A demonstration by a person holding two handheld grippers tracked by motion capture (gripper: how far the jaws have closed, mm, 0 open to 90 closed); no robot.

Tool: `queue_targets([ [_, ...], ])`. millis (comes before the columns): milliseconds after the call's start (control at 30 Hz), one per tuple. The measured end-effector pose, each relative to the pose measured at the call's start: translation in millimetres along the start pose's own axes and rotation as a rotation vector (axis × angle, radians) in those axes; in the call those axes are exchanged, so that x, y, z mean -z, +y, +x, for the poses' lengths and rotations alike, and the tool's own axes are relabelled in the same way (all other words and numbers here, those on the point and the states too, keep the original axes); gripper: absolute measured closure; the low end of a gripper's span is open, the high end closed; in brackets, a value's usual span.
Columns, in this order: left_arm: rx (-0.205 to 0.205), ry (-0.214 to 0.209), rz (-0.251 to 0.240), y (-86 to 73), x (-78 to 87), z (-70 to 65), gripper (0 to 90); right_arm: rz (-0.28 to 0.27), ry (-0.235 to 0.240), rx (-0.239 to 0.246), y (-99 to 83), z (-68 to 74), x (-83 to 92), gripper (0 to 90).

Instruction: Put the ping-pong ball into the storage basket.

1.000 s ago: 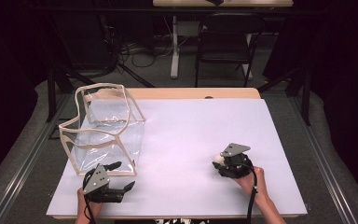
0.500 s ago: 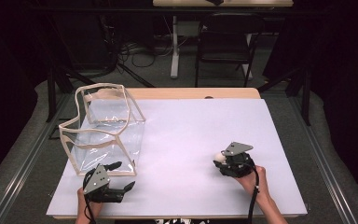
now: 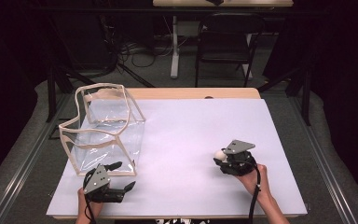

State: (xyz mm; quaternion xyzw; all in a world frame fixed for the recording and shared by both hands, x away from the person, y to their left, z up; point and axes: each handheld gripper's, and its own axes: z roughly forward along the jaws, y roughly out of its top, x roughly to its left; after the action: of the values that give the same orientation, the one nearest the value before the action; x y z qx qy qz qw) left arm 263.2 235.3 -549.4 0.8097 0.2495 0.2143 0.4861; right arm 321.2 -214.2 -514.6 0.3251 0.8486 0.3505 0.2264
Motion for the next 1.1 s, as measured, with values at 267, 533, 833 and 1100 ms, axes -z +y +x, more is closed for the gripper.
queue_targets([
  [267,-0.006,-0.002,0.009,0.2,-1.1,0.2,16.1,-0.023,0.012,-0.006,4.9,-0.9,5.1,50.8],
  [533,0.001,0.002,0.004,-0.1,-0.8,0.7,16.1,-0.044,0.011,-0.004,10.1,-2.8,9.0,50.9],
  [833,0.002,-0.001,0.006,-0.4,-0.4,0.9,16.1,-0.058,0.012,-0.002,15.6,-4.1,10.7,50.9],
  [1100,0.002,-0.001,0.005,-0.5,0.1,1.1,16.1,-0.068,0.015,0.007,20.4,-4.1,10.5,50.9],
])
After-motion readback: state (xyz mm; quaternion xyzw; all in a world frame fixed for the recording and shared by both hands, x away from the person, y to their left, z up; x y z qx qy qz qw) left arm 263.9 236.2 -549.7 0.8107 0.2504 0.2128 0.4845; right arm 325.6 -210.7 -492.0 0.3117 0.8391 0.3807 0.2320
